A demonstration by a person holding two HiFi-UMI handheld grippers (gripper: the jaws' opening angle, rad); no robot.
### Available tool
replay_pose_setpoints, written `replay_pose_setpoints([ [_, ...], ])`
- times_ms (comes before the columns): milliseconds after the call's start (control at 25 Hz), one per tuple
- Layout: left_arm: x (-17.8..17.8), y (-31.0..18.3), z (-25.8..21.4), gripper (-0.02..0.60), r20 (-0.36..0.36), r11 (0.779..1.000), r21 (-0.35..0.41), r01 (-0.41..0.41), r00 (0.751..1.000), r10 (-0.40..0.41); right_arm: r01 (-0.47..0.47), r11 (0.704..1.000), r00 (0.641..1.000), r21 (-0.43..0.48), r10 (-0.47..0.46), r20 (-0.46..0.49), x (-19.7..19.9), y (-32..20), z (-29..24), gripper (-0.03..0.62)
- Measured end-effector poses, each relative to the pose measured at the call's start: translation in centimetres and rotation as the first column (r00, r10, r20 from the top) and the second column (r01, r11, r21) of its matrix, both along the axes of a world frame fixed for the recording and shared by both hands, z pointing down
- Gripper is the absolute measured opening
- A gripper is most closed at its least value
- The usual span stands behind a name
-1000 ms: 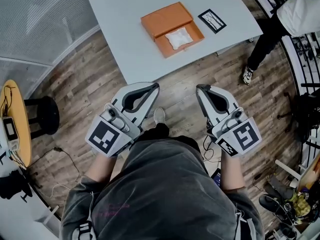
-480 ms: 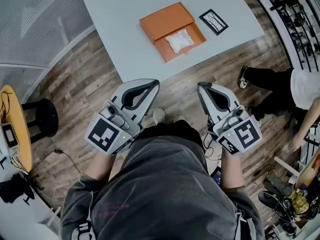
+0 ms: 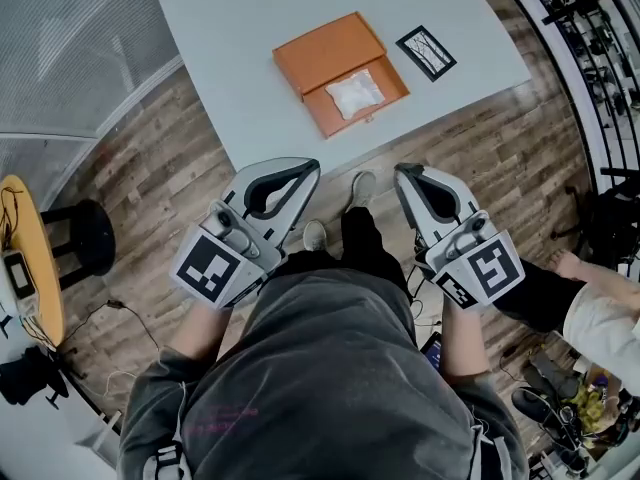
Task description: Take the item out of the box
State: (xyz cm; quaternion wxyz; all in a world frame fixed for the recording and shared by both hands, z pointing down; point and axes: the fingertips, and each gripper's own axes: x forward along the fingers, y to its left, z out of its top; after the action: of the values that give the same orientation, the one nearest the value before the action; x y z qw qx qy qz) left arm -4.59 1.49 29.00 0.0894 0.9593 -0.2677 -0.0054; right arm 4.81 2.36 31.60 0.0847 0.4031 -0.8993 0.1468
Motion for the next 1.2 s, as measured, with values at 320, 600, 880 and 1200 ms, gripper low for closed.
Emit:
replay_pose_setpoints([
  [320,2.3,-4.4,0.3,0.003,0.019,0.999,-0.015,0.045,0.999,-0.044,0.058,0.998,0.998,-0.015,-0.058,0.014,1.8,-4.7,0.4,0.005],
  [600,4.8,-8.0,1.0,0.003,0.038,0.996,-0.033,0.080,0.996,-0.078,0.101,0.994,0.995,-0.041,-0.100,0.031,4.0,-8.6,1.5,0.005],
  [880,7.3,-11.8,1.2,0.003,0.057,0.992,-0.045,0.114,0.992,-0.111,0.151,0.987,0.988,-0.058,-0.148,0.052,6.0,-12.6,1.9,0.005],
  [1200,9.1,-15.5,2.2,0.003,0.095,0.982,-0.060,0.179,0.980,-0.173,0.218,0.972,0.975,-0.089,-0.213,0.066,7.6,-16.3,3.6,0.005],
])
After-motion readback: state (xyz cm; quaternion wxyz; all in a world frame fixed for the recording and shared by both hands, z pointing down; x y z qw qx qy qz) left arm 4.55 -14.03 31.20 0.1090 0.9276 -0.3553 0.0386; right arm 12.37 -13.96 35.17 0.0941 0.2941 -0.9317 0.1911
